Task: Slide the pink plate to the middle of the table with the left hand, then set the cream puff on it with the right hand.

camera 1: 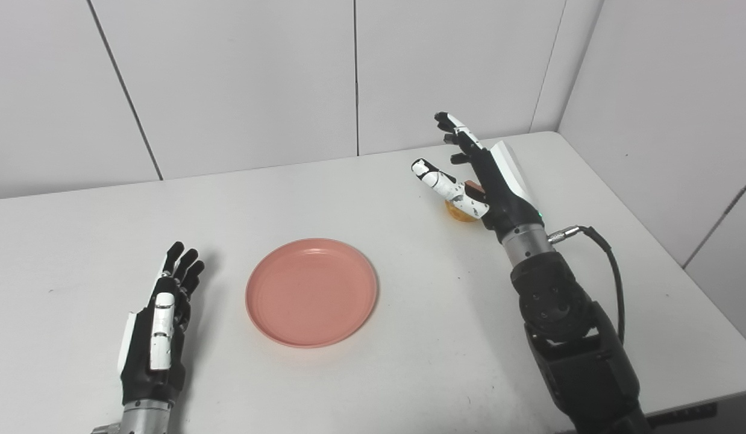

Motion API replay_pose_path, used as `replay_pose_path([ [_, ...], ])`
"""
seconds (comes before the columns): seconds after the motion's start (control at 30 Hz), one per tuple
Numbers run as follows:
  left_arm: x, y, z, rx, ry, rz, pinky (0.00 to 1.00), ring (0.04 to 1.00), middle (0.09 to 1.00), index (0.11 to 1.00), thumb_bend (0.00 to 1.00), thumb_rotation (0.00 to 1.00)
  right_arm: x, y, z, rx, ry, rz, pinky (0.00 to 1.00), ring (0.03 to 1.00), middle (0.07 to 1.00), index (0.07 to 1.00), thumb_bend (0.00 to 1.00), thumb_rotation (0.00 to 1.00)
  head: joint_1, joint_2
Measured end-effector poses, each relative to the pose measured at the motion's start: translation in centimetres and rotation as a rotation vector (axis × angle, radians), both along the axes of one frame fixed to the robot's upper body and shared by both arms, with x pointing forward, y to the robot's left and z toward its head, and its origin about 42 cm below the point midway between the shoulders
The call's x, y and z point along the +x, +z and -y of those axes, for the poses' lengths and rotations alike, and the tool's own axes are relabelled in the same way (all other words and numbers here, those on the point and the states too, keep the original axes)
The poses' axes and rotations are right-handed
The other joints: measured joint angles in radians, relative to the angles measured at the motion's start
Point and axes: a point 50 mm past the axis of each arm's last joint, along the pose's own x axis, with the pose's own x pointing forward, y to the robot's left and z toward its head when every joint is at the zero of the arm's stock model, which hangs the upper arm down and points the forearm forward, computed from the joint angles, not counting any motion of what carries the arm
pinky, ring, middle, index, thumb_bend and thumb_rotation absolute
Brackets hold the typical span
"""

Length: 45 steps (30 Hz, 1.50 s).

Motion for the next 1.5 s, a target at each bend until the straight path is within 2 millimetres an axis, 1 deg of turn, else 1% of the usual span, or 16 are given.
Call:
replay_pose_path([
  [0.07, 0.0, 0.0, 0.0, 0.000, 0.000, 0.000, 0.99, 0.934, 0.944, 0.934, 0.45, 1.00, 0.3, 0.0, 0.2, -0.026, -0.018, -0.002, 0.65, 0.814, 0.885, 0.881, 0.77, 0.80, -0.002, -0.005],
  [0.1, 0.0, 0.0, 0.0, 0.000, 0.000, 0.000, 0.98, 0.933, 0.944, 0.936, 0.44, 1.00, 0.4, 0.1, 0.3, -0.043, -0.026, 0.001, 0.65, 0.819, 0.889, 0.875, 0.80, 0.75, -0.002, -0.005],
  [0.13, 0.0, 0.0, 0.0, 0.000, -0.001, 0.000, 0.98, 0.934, 0.945, 0.937, 0.44, 1.00, 0.5, 0.2, 0.3, -0.062, -0.033, 0.005, 0.65, 0.825, 0.891, 0.873, 0.82, 0.72, -0.003, -0.009],
  [0.2, 0.0, 0.0, 0.0, -0.008, -0.006, -0.001, 0.99, 0.935, 0.946, 0.939, 0.43, 1.00, 1.0, 0.3, 0.8, -0.101, -0.055, 0.004, 0.70, 0.846, 0.895, 0.874, 0.85, 0.68, -0.005, -0.011],
  [0.27, 0.0, 0.0, -0.1, -0.018, -0.009, -0.001, 0.98, 0.934, 0.944, 0.938, 0.43, 1.00, 1.3, 0.5, 1.2, -0.137, -0.081, 0.013, 0.73, 0.859, 0.900, 0.878, 0.86, 0.68, -0.005, -0.011],
  [0.3, 0.0, 0.0, -0.1, -0.017, -0.010, -0.003, 0.98, 0.933, 0.944, 0.939, 0.42, 1.00, 1.5, 0.5, 1.4, -0.155, -0.095, 0.018, 0.74, 0.867, 0.906, 0.885, 0.87, 0.69, -0.008, -0.012],
  [0.37, 0.0, 0.0, -0.1, -0.017, -0.010, -0.003, 0.98, 0.933, 0.944, 0.939, 0.42, 1.00, 1.8, 0.6, 2.0, -0.208, -0.118, 0.020, 0.74, 0.872, 0.911, 0.890, 0.87, 0.70, -0.008, -0.012],
  [0.5, 0.0, 0.0, -0.1, -0.016, -0.010, -0.005, 0.98, 0.935, 0.946, 0.941, 0.42, 1.00, 2.4, 0.8, 2.9, -0.296, -0.133, 0.004, 0.71, 0.886, 0.933, 0.918, 0.88, 0.67, -0.006, -0.012],
  [0.57, 0.0, 0.0, -0.1, -0.016, -0.010, -0.005, 0.98, 0.931, 0.943, 0.938, 0.41, 1.00, 2.7, 1.1, 3.4, -0.325, -0.146, -0.011, 0.69, 0.892, 0.944, 0.931, 0.89, 0.64, -0.006, -0.011],
  [0.7, 0.0, 0.0, -0.1, -0.016, -0.011, -0.005, 0.98, 0.934, 0.946, 0.942, 0.41, 1.00, 3.3, 1.4, 3.9, -0.358, -0.158, -0.030, 0.69, 0.899, 0.951, 0.940, 0.89, 0.60, -0.008, -0.009],
  [0.77, 0.0, 0.0, -0.1, -0.016, -0.011, -0.005, 0.98, 0.933, 0.944, 0.940, 0.41, 1.00, 3.6, 1.2, 4.1, -0.381, -0.159, -0.053, 0.71, 0.904, 0.955, 0.948, 0.89, 0.59, -0.008, -0.009],
  [0.9, 0.0, 0.0, -0.1, -0.015, -0.012, -0.004, 0.97, 0.928, 0.941, 0.937, 0.40, 1.00, 4.4, 0.2, 4.9, -0.438, -0.168, -0.124, 0.70, 0.894, 0.957, 0.953, 0.90, 0.57, 0.006, 0.000],
  [1.1, -0.2, 0.0, -0.2, -0.013, -0.010, -0.004, 0.97, 0.930, 0.940, 0.935, 0.41, 1.00, 5.5, -0.3, 6.1, -0.491, -0.177, -0.194, 0.72, 0.902, 0.967, 0.958, 0.92, 0.57, 0.003, 0.006],
  [1.2, -0.2, 0.0, -0.2, -0.011, -0.010, -0.006, 0.97, 0.931, 0.941, 0.936, 0.41, 1.00, 6.2, -0.7, 6.2, -0.502, -0.174, -0.226, 0.72, 0.899, 0.966, 0.961, 0.92, 0.58, 0.003, 0.006],
  [1.33, -0.2, 0.0, -0.2, -0.011, -0.010, -0.010, 0.98, 0.935, 0.944, 0.941, 0.41, 1.00, 6.6, -1.4, 6.1, -0.514, -0.156, -0.267, 0.76, 0.900, 0.953, 0.955, 0.91, 0.58, 0.006, 0.014],
  [1.5, -0.2, 0.0, -0.2, -0.011, -0.010, -0.010, 0.98, 0.932, 0.945, 0.940, 0.40, 1.00, 7.1, -2.3, 6.5, -0.516, -0.161, -0.311, 0.77, 0.896, 0.946, 0.949, 0.92, 0.57, 0.008, 0.017],
])
